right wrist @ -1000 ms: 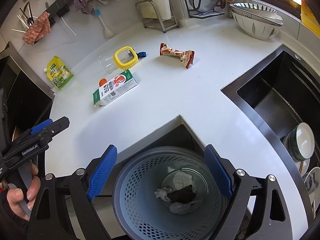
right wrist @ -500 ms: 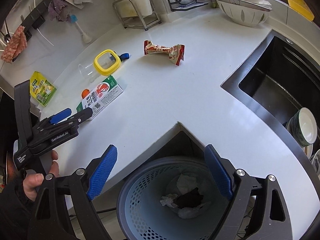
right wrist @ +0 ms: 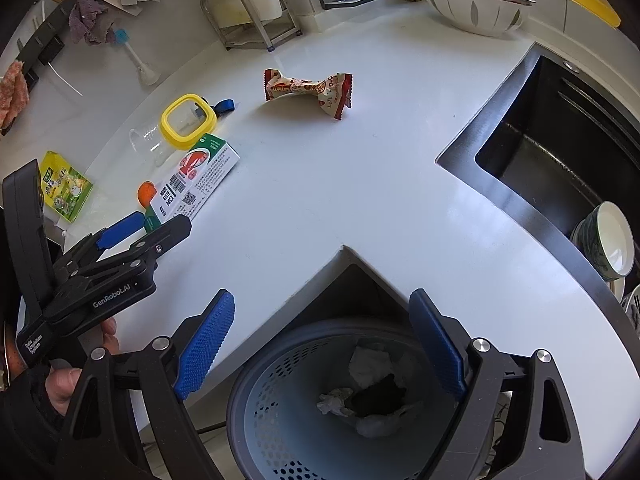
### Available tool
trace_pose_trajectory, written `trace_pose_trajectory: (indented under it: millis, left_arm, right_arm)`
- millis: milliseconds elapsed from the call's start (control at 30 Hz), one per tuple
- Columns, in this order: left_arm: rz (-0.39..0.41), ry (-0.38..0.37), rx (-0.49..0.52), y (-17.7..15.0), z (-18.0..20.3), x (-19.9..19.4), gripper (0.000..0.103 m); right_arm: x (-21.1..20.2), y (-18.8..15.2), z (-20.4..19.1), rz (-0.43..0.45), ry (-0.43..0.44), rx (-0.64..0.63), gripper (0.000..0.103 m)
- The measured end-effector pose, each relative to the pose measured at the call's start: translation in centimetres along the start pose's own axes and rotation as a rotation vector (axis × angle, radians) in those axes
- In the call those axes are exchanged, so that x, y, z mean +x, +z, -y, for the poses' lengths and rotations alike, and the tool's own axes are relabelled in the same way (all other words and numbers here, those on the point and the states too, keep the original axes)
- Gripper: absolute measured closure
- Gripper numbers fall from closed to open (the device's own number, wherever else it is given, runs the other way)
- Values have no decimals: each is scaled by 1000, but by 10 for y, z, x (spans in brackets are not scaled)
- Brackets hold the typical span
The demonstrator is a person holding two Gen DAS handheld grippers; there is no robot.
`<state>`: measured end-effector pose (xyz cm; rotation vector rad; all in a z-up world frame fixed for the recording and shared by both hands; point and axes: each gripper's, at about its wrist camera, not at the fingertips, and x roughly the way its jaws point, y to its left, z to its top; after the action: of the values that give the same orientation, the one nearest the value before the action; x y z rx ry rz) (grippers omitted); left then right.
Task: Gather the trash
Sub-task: 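Move both tools toward the juice carton and snack wrapper on the countertop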
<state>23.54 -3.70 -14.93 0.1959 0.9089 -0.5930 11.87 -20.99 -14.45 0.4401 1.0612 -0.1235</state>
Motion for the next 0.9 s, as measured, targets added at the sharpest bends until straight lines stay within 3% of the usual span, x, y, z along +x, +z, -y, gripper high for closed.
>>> trace_pose_trajectory:
  millis: [267,467,733,900]
  left_arm:
    - [-16,-30,-27,-3,17,-3,16]
    - [-9,-4,-142,10,12,-1,15]
    - [-22,87,-126,26,20,18,15]
    - [-9,75,-140,30,18,11,15]
  right_arm:
    - [-3,6,8,21,-4,34,18]
    - [-7,5,11,35,-6,42,18]
    - [-9,10,19,56,5,77,18]
    - [-10,11,18,63,11,76,18]
